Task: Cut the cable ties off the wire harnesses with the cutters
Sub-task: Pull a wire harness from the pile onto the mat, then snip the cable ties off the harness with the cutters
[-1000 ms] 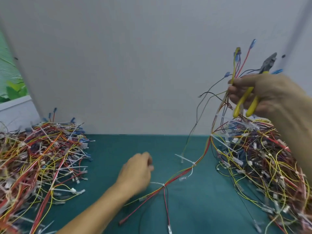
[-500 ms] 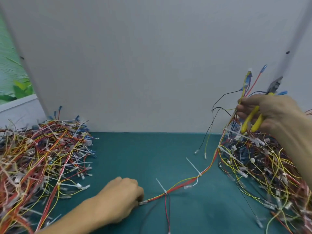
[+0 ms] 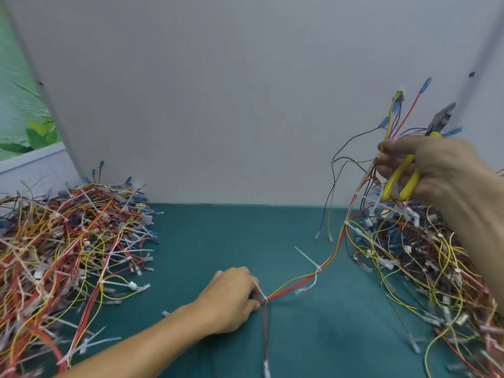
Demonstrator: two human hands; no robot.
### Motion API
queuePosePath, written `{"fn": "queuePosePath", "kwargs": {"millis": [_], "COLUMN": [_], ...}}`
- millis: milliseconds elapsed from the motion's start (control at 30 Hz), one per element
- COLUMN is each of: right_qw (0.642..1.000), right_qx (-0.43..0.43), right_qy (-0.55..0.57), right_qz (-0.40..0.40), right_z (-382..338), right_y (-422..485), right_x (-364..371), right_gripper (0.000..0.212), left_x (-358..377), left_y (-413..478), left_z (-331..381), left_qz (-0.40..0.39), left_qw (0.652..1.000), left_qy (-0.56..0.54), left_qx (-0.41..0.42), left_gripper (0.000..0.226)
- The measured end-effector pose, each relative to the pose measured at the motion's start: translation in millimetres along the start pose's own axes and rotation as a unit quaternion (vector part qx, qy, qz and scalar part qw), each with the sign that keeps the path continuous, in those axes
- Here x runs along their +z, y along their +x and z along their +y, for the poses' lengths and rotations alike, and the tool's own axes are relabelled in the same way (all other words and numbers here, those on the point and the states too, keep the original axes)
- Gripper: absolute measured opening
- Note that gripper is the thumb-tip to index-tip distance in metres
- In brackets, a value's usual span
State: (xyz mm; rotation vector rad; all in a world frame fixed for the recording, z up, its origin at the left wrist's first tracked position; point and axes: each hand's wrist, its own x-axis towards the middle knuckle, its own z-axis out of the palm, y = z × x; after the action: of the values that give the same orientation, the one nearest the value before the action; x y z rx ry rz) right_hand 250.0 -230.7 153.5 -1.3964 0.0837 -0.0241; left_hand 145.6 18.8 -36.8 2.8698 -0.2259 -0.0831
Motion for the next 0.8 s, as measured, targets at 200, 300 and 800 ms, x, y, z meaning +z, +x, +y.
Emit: {"fn": "queuePosePath", "kwargs": {"millis": [200, 300, 800], "right_qw": [0.999, 0.993, 0.807], "right_qx": [0.020, 0.069, 0.106], "right_qy": [0.041, 0.076, -0.573], "right_qz": [-0.013, -0.052, -0.097], "right_z": [-6.3, -11.7, 153.3], "right_y": [3.2, 7.9, -0.6], "right_x": [-12.5, -20.0, 7.1], "right_gripper": [0.018, 0.020, 0.011], "left_x": [-90.2, -147.5, -41.9], "left_y": [10.7, 12.6, 12.5], "left_z": [-19.4, -29.4, -69.9], "left_qz": [0.153, 0.186, -0.019], "left_qw": [0.976, 0.937, 0.968], "left_qy": [0.141, 0.233, 0.233], "left_qx": [0.060, 0.183, 0.089], "left_gripper": [0.036, 0.043, 0.035]}}
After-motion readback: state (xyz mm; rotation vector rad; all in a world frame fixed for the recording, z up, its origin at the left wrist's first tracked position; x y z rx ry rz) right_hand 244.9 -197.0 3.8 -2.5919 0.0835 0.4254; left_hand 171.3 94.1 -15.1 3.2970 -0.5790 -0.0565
